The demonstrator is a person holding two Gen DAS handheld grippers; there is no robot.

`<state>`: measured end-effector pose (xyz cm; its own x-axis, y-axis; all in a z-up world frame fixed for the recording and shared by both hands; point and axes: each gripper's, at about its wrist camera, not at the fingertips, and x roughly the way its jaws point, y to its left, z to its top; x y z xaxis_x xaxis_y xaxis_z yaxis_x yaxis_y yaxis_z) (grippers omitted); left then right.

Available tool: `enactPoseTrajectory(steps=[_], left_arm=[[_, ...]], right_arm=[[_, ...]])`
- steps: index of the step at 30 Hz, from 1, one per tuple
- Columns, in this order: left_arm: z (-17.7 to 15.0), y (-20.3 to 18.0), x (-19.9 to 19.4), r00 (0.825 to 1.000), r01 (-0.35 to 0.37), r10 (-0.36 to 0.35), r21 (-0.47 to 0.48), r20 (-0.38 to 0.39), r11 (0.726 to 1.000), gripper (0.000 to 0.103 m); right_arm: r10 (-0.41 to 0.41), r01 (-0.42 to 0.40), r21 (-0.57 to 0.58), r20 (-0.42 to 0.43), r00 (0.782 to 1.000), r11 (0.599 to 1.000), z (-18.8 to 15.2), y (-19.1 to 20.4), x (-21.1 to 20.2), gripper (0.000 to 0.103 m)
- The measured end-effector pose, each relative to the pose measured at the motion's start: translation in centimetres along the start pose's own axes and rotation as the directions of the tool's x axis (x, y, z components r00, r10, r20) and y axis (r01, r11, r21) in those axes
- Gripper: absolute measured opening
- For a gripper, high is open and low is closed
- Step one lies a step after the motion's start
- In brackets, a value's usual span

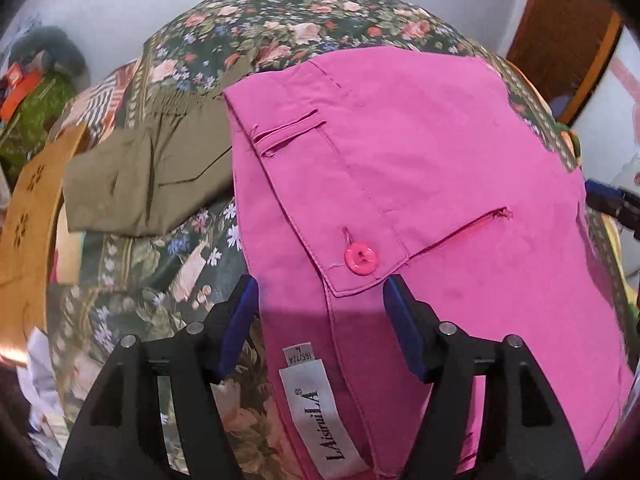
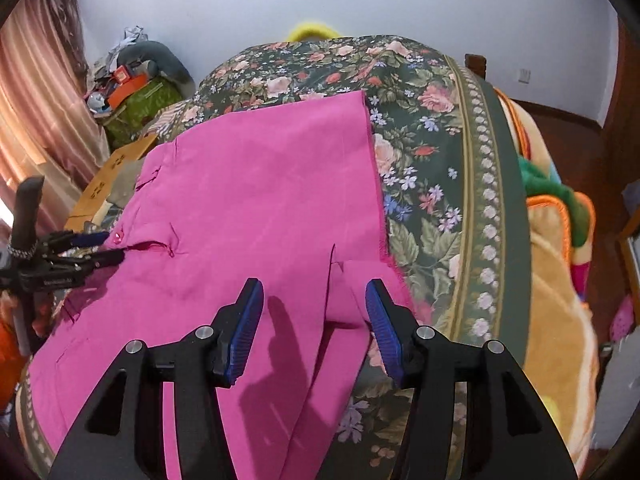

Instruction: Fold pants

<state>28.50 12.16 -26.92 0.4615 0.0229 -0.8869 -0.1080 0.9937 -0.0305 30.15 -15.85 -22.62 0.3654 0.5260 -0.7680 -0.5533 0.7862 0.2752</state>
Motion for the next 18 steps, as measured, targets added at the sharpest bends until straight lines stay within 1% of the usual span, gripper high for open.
enactPoseTrajectory(steps=[2,4,5,6,7,8,9,10,11,15,18], left_arm=[[0.1,0.1,0.1,1.0,0.0,0.0,-0.013,-0.005,1.0,0.066],[0.0,0.0,0.2,1.0,-0.007,0.007,-0.007,-0.007,1.0,0.067],[0.0,0.0,0.2,1.0,-0.01,0.01,-0.002,-0.005,1.0,0.067],[0.0,0.1,0.2,1.0,-0.013,0.013,0.0,-0.003,1.0,0.069],[-0.1,0.1,0.2,1.0,-0.015,0.015,-0.001,-0.001,1.0,0.07],[0.0,0.2,0.3,1.0,-0.018,0.018,-0.003,0.0,1.0,0.072],[0.1,0.3,0.4,1.0,-0.023,0.023,-0.005,0.0,1.0,0.076],[0.1,0.4,0.4,0.999,-0.033,0.033,-0.002,0.002,0.999,0.079],[0.2,0.3,0.4,0.999,-0.048,0.048,0.007,0.007,0.999,0.083],[-0.1,0.2,0.4,0.996,-0.079,0.078,0.034,0.04,0.996,0.086],[-0.1,0.2,0.5,0.995,-0.09,0.088,0.034,0.042,0.995,0.086]], right_arm=[[0.004,-0.005,-0.004,-0.005,1.0,1.0,0.1,0.1,0.7,0.048],[-0.007,0.007,-0.005,-0.009,1.0,1.0,0.3,0.1,1.2,0.048],[0.002,-0.002,-0.006,-0.008,1.0,1.0,0.3,0.2,1.5,0.048],[0.001,-0.001,-0.011,-0.005,1.0,1.0,0.4,0.2,1.8,0.044],[-0.004,0.004,-0.015,-0.003,1.0,1.0,0.3,0.3,2.0,0.037],[-0.017,0.017,-0.021,-0.006,1.0,1.0,0.2,0.4,2.4,0.014],[-0.027,0.027,-0.024,-0.012,1.0,0.999,0.1,0.5,2.7,0.006],[-0.033,0.033,-0.025,-0.006,0.999,0.999,0.0,0.6,2.8,0.006],[-0.05,0.05,-0.034,0.021,0.999,0.998,-0.2,0.8,2.7,0.006],[-0.117,0.121,-0.064,0.053,0.992,0.991,-0.5,1.4,2.2,0.005],[-0.142,0.143,-0.035,0.028,0.989,0.989,-0.7,0.5,3.0,0.004]])
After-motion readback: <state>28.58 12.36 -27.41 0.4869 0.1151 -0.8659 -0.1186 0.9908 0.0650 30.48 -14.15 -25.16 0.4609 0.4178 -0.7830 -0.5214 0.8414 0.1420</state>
